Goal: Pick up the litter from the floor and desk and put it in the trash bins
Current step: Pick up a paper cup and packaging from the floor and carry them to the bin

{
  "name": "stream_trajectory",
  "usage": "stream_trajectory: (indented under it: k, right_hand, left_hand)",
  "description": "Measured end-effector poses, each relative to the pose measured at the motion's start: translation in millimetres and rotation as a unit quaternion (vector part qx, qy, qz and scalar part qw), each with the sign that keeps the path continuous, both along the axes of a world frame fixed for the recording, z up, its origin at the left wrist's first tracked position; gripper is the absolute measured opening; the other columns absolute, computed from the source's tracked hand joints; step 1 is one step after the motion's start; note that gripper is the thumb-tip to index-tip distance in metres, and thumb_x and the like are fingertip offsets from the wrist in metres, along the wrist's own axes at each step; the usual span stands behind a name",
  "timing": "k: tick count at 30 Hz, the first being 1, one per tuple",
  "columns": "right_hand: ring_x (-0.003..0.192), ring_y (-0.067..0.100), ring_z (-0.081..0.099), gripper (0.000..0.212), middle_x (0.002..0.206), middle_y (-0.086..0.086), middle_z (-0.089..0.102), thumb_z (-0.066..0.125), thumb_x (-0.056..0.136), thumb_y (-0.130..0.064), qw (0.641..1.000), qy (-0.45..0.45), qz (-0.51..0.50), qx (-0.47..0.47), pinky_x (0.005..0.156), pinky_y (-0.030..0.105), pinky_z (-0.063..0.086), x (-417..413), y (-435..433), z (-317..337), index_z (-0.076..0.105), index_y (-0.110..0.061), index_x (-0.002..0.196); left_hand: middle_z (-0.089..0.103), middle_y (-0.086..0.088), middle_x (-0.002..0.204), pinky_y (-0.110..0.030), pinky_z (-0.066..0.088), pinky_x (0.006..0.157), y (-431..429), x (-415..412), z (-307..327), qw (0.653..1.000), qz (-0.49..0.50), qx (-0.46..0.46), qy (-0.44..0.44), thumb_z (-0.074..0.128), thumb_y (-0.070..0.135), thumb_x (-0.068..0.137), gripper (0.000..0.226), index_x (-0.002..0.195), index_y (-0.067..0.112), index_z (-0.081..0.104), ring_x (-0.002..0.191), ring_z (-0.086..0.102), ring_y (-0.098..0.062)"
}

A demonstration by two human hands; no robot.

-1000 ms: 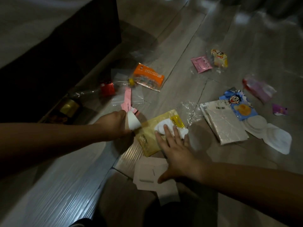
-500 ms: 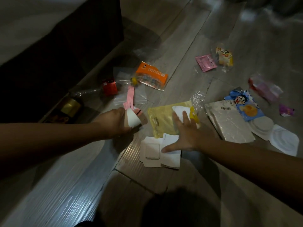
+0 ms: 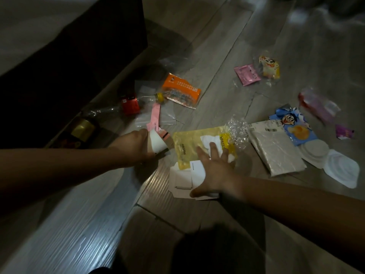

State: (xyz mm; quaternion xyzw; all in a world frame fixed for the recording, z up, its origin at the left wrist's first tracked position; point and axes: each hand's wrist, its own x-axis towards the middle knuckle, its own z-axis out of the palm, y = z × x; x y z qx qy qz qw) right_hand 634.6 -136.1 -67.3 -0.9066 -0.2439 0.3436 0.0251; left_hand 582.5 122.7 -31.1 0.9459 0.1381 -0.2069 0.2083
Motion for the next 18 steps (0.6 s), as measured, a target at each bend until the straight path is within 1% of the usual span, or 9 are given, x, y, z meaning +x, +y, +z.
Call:
stream_trajectory:
  k: [2, 4, 6, 8, 9, 12, 13, 15, 18]
  right_hand:
    - [0.141, 0.045, -0.016, 0.132, 0.158, 0.003, -0.019, 0.076, 0.051, -0.068, 1.000, -0.017, -0.001, 0.009, 0.108, 0.070, 0.014, 0.8, -0.4, -0.1, -0.009, -0.039, 0.148]
    - [0.141, 0.041, -0.003, 0.123, 0.156, 0.002, -0.005, 0.074, 0.052, -0.068, 0.998, -0.049, 0.000, 0.027, 0.107, 0.064, 0.023, 0.9, -1.1, -0.1, 0.003, -0.037, 0.148]
    - [0.133, 0.035, 0.018, 0.111, 0.148, 0.004, 0.015, 0.071, 0.051, -0.067, 0.994, -0.098, 0.011, 0.048, 0.100, 0.052, 0.036, 0.6, -1.9, 0.4, 0.019, -0.034, 0.143]
    - [0.122, 0.030, 0.031, 0.099, 0.138, 0.005, 0.028, 0.070, 0.053, -0.066, 0.989, -0.131, 0.023, 0.065, 0.090, 0.041, 0.041, -1.0, -1.6, 0.6, 0.031, -0.032, 0.136]
    - [0.120, 0.028, 0.033, 0.094, 0.135, 0.004, 0.031, 0.070, 0.054, -0.065, 0.988, -0.131, 0.024, 0.073, 0.089, 0.039, 0.041, -1.7, -1.4, 0.3, 0.034, -0.031, 0.134]
    - [0.120, 0.026, 0.037, 0.087, 0.131, 0.004, 0.035, 0.072, 0.057, -0.061, 0.990, -0.108, 0.020, 0.092, 0.091, 0.037, 0.044, -1.7, -1.4, 1.4, 0.037, -0.029, 0.131]
    - [0.120, 0.026, 0.038, 0.086, 0.130, 0.005, 0.036, 0.072, 0.058, -0.061, 0.990, -0.104, 0.020, 0.094, 0.091, 0.037, 0.045, -1.2, -1.8, 2.1, 0.038, -0.029, 0.130]
    - [0.120, 0.026, 0.038, 0.085, 0.129, 0.005, 0.037, 0.072, 0.058, -0.060, 0.990, -0.104, 0.021, 0.093, 0.091, 0.037, 0.045, -1.6, -2.3, 3.2, 0.038, -0.028, 0.130]
    - [0.121, 0.026, 0.034, 0.091, 0.131, 0.004, 0.033, 0.072, 0.056, -0.064, 0.990, -0.113, 0.031, 0.073, 0.095, 0.040, 0.041, -4.6, -3.6, 3.2, 0.035, -0.029, 0.132]
  left_hand:
    - [0.053, -0.007, 0.128, -0.034, 0.047, 0.084, -0.2, 0.9, -0.9, 1.000, 0.000, -0.004, 0.003, 0.071, 0.047, 0.077, 0.074, 0.136, 0.019, 0.037, 0.107, 0.054, -0.021]
    - [0.054, -0.007, 0.128, -0.034, 0.047, 0.085, -1.3, 2.3, -0.6, 1.000, 0.000, -0.008, 0.003, 0.071, 0.046, 0.077, 0.073, 0.136, 0.019, 0.037, 0.109, 0.054, -0.021]
    - [0.054, -0.007, 0.128, -0.032, 0.047, 0.083, -2.7, 3.4, -0.4, 1.000, -0.002, -0.013, 0.001, 0.071, 0.046, 0.077, 0.072, 0.135, 0.019, 0.038, 0.105, 0.054, -0.019]
    - [0.055, -0.006, 0.124, -0.025, 0.044, 0.073, -4.6, 4.0, 0.2, 1.000, -0.001, -0.029, -0.003, 0.071, 0.046, 0.077, 0.071, 0.134, 0.018, 0.039, 0.094, 0.052, -0.013]
    - [0.055, -0.005, 0.123, -0.024, 0.043, 0.070, -5.8, 4.4, 0.5, 0.999, -0.003, -0.032, -0.007, 0.071, 0.046, 0.076, 0.071, 0.134, 0.018, 0.039, 0.091, 0.051, -0.012]
    - [0.054, -0.008, 0.127, -0.028, 0.044, 0.078, -6.0, 5.4, -0.1, 1.000, -0.010, -0.018, -0.011, 0.072, 0.042, 0.078, 0.071, 0.135, 0.017, 0.038, 0.102, 0.054, -0.019]
    - [0.054, -0.008, 0.127, -0.028, 0.044, 0.078, -5.4, 5.0, -0.4, 1.000, -0.010, -0.017, -0.012, 0.072, 0.042, 0.078, 0.071, 0.135, 0.017, 0.038, 0.100, 0.054, -0.018]
    - [0.055, -0.007, 0.125, -0.024, 0.041, 0.071, -4.9, 4.4, -1.1, 1.000, -0.009, -0.025, -0.014, 0.072, 0.043, 0.077, 0.070, 0.134, 0.017, 0.039, 0.091, 0.049, -0.011]
    - [0.056, -0.006, 0.123, -0.016, 0.035, 0.057, -4.2, 4.5, -1.0, 0.999, -0.006, -0.037, -0.018, 0.072, 0.044, 0.077, 0.071, 0.134, 0.018, 0.039, 0.087, 0.048, -0.009]
